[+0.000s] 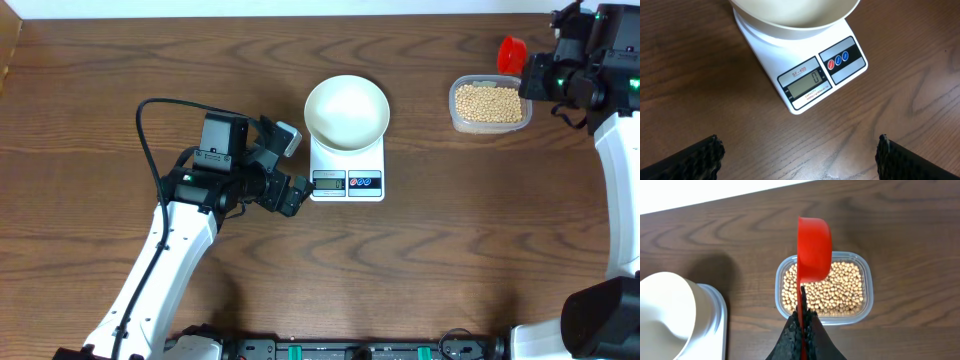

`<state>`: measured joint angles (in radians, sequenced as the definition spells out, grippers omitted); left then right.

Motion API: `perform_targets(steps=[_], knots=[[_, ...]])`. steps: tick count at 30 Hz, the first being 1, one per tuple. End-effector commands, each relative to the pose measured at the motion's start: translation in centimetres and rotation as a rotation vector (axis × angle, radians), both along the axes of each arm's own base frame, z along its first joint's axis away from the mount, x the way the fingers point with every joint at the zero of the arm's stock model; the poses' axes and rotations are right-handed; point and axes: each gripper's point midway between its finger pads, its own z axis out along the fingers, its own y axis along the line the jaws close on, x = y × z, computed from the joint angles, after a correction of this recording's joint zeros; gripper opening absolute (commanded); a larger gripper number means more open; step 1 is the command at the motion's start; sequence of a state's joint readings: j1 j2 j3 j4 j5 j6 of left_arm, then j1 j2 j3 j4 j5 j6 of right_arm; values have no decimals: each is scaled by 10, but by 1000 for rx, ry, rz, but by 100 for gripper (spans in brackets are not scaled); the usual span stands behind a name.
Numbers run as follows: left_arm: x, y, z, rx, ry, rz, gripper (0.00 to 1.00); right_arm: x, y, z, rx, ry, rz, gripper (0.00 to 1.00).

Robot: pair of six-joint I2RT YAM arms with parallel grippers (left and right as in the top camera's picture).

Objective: Scoop item into bowl and weigh 50g on scale
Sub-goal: 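Lower the red scoop into the soybean tub with the right gripper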

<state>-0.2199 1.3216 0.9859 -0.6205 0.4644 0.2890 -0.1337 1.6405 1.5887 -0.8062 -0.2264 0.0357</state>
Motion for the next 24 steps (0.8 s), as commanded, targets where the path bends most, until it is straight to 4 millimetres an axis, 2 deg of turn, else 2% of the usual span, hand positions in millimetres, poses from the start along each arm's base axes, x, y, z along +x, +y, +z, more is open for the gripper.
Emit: perform_targets(steps=[1, 10, 17, 21, 24], knots=[[0, 1, -1, 7, -1, -3, 99, -4, -6, 10, -23, -16, -5, 1], [0, 1, -1, 7, -1, -3, 99, -18, -6, -2, -31, 57, 4, 1], [0, 1, -1, 7, -1, -3, 99, -10, -25, -4, -163, 44, -13, 1], [0, 1, -1, 7, -1, -3, 99, -2, -23, -14, -171, 50, 6, 1], [0, 1, -1, 7, -1, -3, 99, -5, -13, -24, -166, 89, 30, 1]])
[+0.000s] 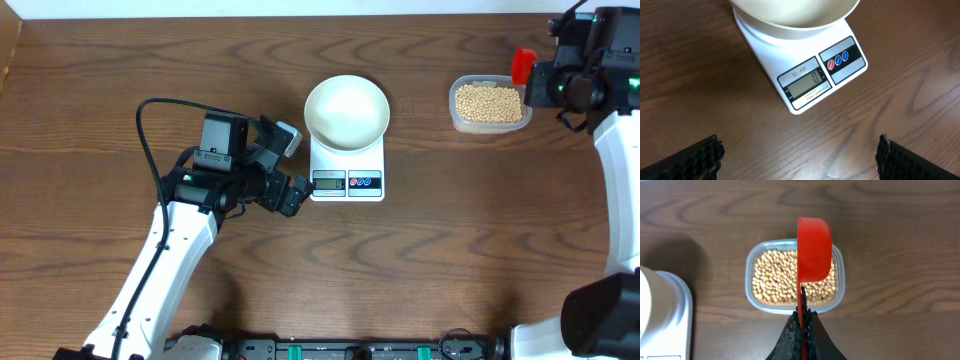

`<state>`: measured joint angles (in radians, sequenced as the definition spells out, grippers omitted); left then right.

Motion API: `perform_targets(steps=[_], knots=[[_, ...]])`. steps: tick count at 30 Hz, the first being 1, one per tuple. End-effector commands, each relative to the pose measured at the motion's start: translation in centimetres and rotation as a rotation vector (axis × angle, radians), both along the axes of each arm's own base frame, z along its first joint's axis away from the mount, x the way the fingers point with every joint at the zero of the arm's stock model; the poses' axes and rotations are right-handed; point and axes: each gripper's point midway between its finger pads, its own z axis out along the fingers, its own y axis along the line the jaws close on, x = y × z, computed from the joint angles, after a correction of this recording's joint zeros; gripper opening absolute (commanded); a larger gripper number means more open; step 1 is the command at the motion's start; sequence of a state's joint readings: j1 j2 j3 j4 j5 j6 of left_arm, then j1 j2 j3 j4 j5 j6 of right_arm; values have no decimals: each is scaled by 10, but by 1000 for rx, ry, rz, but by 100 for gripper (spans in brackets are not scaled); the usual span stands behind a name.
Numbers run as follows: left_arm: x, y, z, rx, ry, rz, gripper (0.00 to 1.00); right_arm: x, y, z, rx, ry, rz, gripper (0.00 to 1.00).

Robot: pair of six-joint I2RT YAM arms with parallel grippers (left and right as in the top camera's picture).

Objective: Scoop item into bowl and weigh 50g on scale
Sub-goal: 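Lower the red scoop into the soybean tub with the right gripper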

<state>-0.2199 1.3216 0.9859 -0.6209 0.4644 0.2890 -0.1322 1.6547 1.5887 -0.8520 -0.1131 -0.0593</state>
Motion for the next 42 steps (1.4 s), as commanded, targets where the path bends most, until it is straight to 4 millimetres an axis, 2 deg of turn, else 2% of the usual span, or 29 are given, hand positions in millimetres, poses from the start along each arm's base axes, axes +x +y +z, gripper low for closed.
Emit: perform_targets(steps=[1, 8, 16, 20, 26, 35, 42], knots=[[0, 1, -1, 7, -1, -3, 99, 1, 7, -9, -24, 35, 32, 1], [0, 1, -1, 7, -1, -3, 99, -6, 16, -20, 30, 91, 5, 1], [-1, 1, -2, 9, 6, -2, 99, -6, 13, -53, 25, 187, -5, 1], [-1, 1, -2, 9, 6, -2, 99, -5, 3, -69, -13, 231, -49, 1], [-1, 1, -2, 9, 6, -3, 99, -2, -8, -71, -64, 227, -83, 1], [-1, 1, -2, 9, 6, -3, 99, 11, -12, -67, -82, 176, -94, 1], [-1, 1, -2, 9, 6, -2, 99, 7, 1, -97, -77, 268, -60, 1]])
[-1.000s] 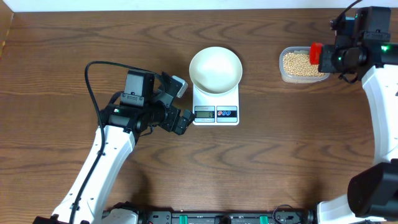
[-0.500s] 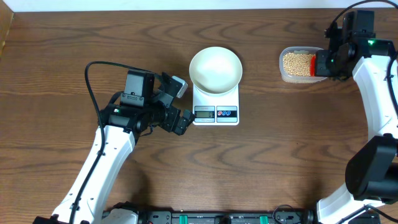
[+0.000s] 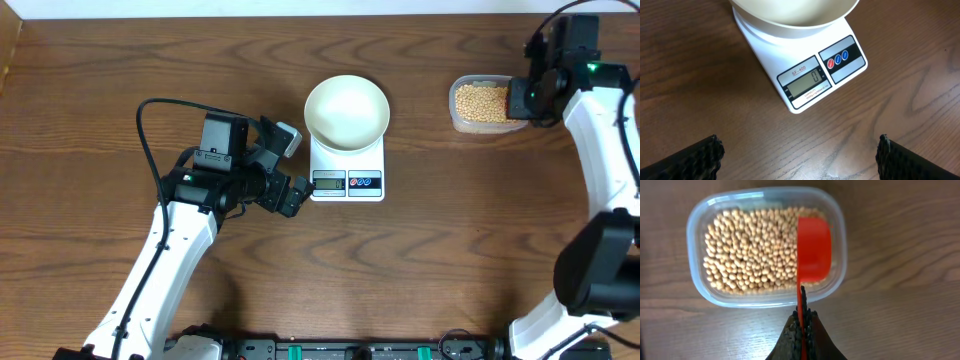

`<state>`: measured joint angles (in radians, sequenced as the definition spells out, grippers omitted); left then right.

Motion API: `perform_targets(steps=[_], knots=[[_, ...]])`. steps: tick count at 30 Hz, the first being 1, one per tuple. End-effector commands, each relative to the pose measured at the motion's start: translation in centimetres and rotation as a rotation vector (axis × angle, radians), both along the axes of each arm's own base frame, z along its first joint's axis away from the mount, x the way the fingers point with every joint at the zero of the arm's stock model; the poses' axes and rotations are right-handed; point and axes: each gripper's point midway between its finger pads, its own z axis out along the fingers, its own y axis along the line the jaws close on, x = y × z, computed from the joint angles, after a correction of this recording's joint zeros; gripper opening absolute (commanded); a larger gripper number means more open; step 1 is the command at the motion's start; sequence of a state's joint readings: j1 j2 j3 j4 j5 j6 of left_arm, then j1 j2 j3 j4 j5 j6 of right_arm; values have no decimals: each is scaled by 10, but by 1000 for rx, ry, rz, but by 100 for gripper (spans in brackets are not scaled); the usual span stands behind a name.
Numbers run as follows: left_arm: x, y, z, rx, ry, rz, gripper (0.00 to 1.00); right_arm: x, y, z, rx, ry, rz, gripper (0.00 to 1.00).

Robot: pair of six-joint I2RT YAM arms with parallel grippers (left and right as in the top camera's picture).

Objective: Scoop item into bowl and weigh 50g on scale
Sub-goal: 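Lower the red scoop into the soybean tub with the right gripper, then drag the scoop through the soybeans with the right gripper to fill it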

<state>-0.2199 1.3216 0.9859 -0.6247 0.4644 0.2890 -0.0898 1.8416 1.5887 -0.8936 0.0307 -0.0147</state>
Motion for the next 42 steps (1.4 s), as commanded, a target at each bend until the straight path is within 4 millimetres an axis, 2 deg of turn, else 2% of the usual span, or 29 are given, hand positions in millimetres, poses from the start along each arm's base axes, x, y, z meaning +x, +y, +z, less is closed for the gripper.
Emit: perform_targets(steps=[1, 10, 15, 23, 28, 33, 42], knots=[[0, 1, -2, 8, 2, -3, 99, 3, 9, -13, 6, 33, 11, 1], [0, 1, -2, 8, 2, -3, 99, -4, 35, -45, 170, 130, 4, 1], [0, 1, -2, 8, 2, -3, 99, -4, 45, -46, 311, 137, -28, 1], [0, 1, -2, 8, 2, -3, 99, -6, 35, -34, 535, 123, -95, 1], [0, 1, -2, 8, 2, -2, 99, -7, 23, -26, 647, 101, -127, 1], [0, 1, -2, 8, 2, -3, 99, -12, 8, -31, 689, 119, -172, 1], [0, 1, -2, 8, 2, -3, 99, -11, 12, -47, 758, 156, -181, 1]])
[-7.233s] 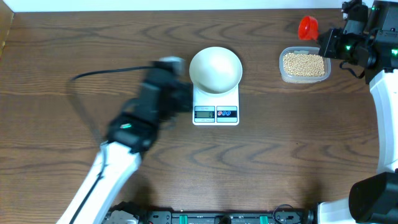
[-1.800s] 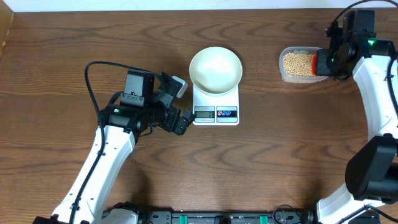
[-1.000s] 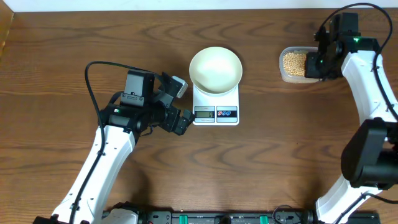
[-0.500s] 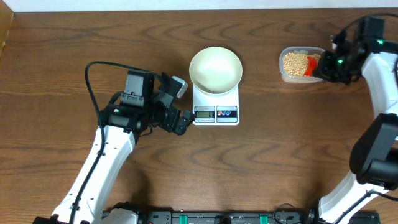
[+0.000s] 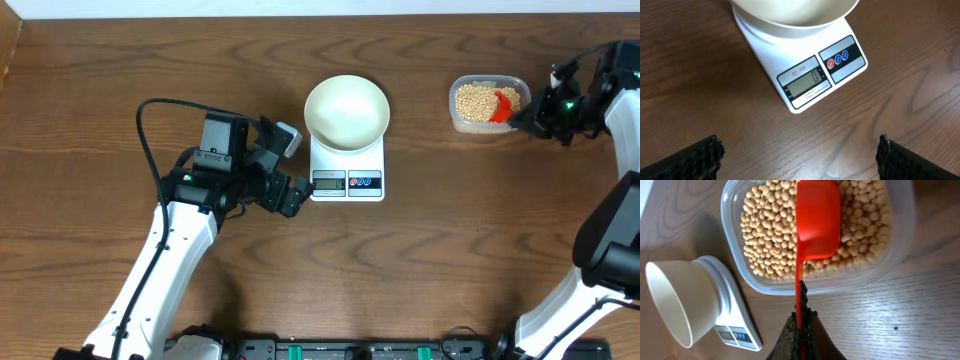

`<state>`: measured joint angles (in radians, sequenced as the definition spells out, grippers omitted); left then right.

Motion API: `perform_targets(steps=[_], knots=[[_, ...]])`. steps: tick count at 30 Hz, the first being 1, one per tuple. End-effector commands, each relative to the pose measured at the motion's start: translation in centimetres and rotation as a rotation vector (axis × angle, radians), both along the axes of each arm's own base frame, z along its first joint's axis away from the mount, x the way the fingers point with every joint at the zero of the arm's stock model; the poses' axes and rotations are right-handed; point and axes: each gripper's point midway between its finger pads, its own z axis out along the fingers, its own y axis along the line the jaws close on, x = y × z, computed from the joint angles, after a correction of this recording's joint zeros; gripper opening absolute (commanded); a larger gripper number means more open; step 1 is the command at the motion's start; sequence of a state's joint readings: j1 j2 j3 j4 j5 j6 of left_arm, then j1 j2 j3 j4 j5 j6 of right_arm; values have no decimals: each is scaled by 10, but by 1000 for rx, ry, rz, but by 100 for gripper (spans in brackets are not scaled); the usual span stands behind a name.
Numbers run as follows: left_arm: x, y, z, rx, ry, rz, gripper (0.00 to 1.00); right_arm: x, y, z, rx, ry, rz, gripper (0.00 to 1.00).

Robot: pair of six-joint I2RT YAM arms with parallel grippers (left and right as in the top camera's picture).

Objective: Scoop item into bowl and weigh 50g on scale
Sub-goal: 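Drag the scoop through the soybeans with the right gripper to fill it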

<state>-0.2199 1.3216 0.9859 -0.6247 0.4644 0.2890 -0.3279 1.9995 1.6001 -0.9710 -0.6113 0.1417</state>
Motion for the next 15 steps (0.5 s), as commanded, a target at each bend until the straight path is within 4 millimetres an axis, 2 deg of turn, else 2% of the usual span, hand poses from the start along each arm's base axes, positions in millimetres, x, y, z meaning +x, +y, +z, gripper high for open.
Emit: perform_targets(steps=[1, 6, 15], knots=[[0, 1, -2, 8, 2, -3, 99, -1, 8, -10, 70, 34, 0, 1], [0, 1, -2, 8, 2, -3, 100, -7, 2, -11, 88, 57, -19, 1], [0, 1, -2, 8, 2, -3, 100, -3, -1, -4, 153, 34, -48, 1]])
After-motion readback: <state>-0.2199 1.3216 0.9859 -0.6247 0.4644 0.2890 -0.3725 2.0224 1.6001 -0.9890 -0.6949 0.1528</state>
